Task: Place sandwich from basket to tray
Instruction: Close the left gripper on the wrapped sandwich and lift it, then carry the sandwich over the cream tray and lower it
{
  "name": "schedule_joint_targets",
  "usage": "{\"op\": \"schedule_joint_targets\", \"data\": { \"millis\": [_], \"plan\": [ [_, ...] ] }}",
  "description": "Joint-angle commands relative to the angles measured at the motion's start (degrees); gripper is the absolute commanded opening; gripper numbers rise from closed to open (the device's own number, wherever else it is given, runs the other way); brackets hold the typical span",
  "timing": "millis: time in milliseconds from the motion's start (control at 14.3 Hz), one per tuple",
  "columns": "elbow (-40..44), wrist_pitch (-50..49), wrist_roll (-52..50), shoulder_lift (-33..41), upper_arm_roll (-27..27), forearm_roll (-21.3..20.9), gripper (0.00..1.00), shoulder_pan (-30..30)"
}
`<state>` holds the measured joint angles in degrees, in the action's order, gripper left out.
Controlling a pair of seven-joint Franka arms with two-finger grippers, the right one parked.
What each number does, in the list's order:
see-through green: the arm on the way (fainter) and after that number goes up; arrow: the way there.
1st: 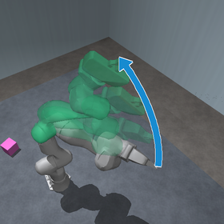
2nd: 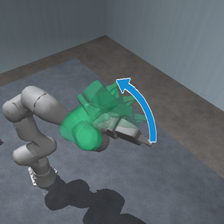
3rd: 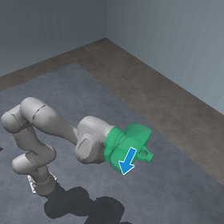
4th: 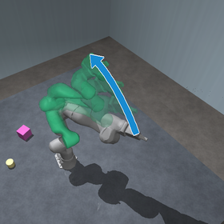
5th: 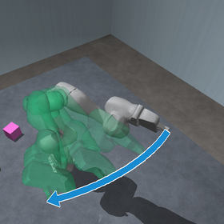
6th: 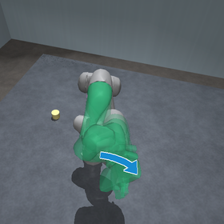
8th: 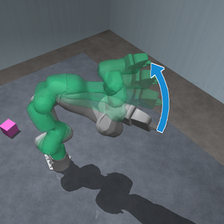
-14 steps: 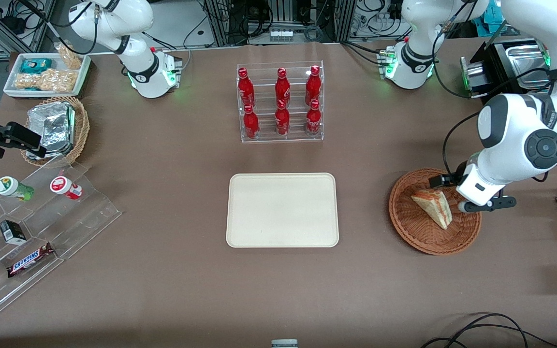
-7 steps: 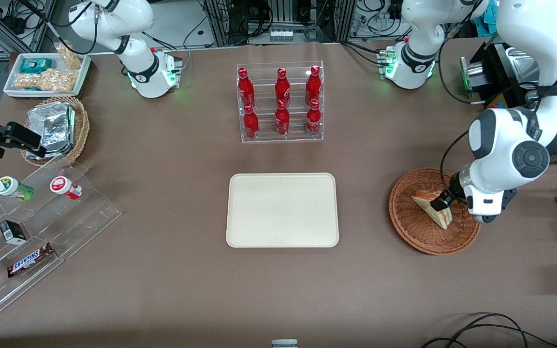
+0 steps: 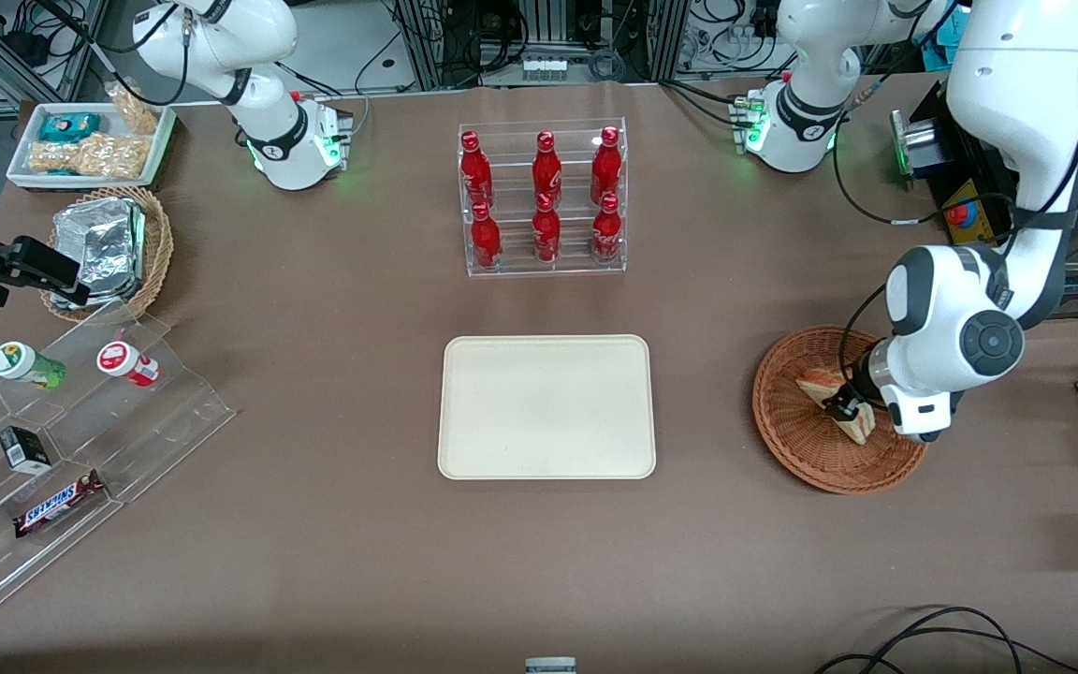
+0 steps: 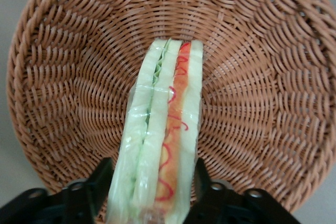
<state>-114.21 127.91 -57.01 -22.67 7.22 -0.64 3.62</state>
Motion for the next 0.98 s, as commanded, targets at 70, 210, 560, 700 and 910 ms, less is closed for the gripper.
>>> {"op": "schedule_joint_targets", "data": {
  "millis": [70, 210, 560, 700, 910],
  "plan": [
    [5.1, -5.4, -1.7, 0.3, 0.2, -0.6, 0.04, 0.1],
    [12.0, -16.4, -1.5, 0.7, 0.2, -0.6, 0.03, -0.1],
    [20.6, -28.2, -1.7, 0.2, 0.9, 0.6, 0.03, -6.1],
    [20.6, -23.8, -1.9, -1.3, 1.6, 1.9, 0.03, -11.3],
    [20.7, -16.2, -1.0, -5.2, 1.6, 3.0, 0.06, -20.0]
  ]
}}
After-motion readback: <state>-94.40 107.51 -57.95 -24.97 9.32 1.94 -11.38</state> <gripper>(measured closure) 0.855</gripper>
